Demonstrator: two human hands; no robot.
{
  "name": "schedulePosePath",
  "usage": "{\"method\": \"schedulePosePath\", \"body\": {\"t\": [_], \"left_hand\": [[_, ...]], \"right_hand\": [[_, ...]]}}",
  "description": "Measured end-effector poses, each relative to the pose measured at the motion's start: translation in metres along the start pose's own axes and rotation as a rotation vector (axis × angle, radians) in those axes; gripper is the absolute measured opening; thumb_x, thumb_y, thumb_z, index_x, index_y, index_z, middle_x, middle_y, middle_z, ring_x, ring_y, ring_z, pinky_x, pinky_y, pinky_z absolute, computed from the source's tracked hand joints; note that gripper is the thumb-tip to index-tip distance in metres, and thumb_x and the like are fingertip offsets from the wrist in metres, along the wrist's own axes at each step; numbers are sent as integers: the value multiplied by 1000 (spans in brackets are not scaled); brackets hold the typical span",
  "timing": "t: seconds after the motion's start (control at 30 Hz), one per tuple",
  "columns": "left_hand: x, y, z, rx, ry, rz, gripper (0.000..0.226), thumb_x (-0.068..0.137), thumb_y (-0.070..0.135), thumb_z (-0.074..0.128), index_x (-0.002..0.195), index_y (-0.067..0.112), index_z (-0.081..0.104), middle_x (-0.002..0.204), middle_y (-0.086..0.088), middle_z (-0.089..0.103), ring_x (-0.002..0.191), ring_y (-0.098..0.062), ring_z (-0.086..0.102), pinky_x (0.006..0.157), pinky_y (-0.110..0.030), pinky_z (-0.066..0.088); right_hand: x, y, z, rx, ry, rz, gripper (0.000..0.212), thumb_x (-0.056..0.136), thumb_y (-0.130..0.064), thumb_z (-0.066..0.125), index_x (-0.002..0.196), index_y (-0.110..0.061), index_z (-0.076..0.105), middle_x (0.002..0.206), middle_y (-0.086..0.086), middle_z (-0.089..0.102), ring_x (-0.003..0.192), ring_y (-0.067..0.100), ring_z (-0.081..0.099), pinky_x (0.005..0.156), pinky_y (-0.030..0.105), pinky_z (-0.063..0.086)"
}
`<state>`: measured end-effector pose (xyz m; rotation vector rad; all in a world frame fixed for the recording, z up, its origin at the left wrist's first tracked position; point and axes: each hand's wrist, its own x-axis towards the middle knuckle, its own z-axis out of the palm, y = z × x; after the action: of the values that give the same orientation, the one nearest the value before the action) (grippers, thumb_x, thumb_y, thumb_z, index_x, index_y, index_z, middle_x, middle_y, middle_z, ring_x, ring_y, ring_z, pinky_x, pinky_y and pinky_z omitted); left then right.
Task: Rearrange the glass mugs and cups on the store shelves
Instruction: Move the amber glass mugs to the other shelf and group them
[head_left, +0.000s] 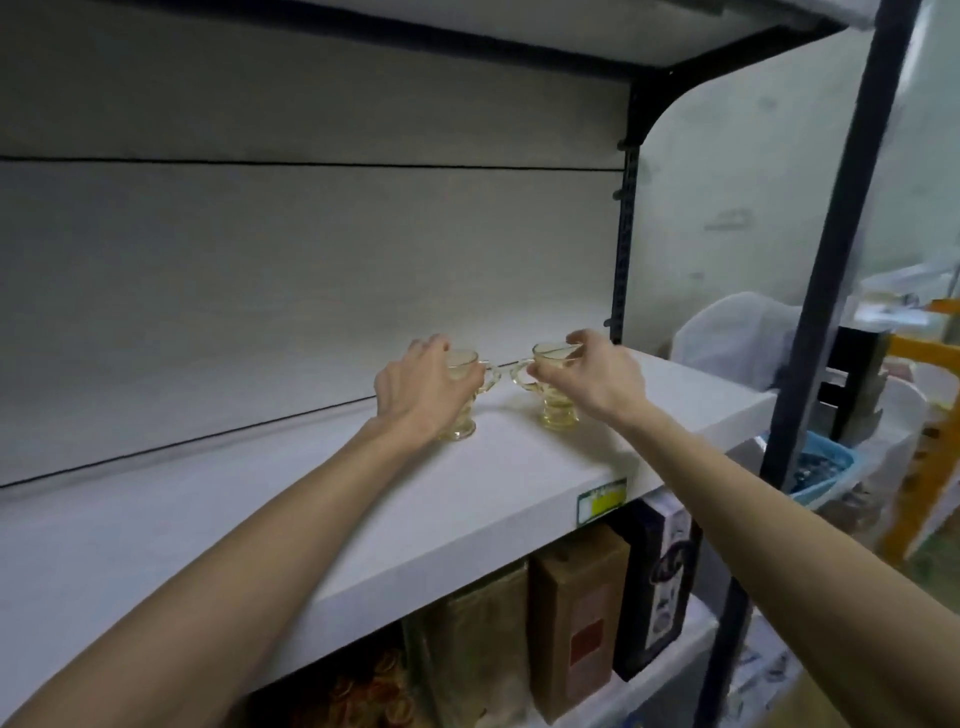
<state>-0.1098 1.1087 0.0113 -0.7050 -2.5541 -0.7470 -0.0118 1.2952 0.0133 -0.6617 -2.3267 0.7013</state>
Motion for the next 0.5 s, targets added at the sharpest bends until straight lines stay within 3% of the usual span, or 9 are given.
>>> {"method": "schedulePosePath", "body": {"t": [0.3, 0.43, 0.5], "left_hand": [[13, 22, 21, 194, 125, -151, 66, 91, 68, 50, 134, 19, 56, 135, -7, 60, 117, -35, 62, 88, -40, 44], [8, 33, 9, 117, 197, -199, 98, 78, 83, 56, 145, 13, 41, 148, -9, 44, 132, -34, 48, 101, -45, 42], [-1, 37, -3, 84, 283, -169, 100, 80, 82, 54, 152, 15, 34, 156, -11, 38, 139, -34, 42, 109, -47, 37]], "right_hand": [[62, 16, 28, 27, -149, -177, 84, 80, -64, 70, 147, -20, 46, 124, 0, 69, 123, 27, 61, 95, 38, 47], [64, 21, 19, 6, -206, -220, 104, 77, -78, 64, 152, -14, 31, 128, 11, 65, 123, 35, 60, 92, 43, 49], [57, 21, 9, 2, -128, -226, 104, 81, -79, 55, 156, -12, 25, 137, 17, 56, 127, 38, 55, 95, 46, 46]]}}
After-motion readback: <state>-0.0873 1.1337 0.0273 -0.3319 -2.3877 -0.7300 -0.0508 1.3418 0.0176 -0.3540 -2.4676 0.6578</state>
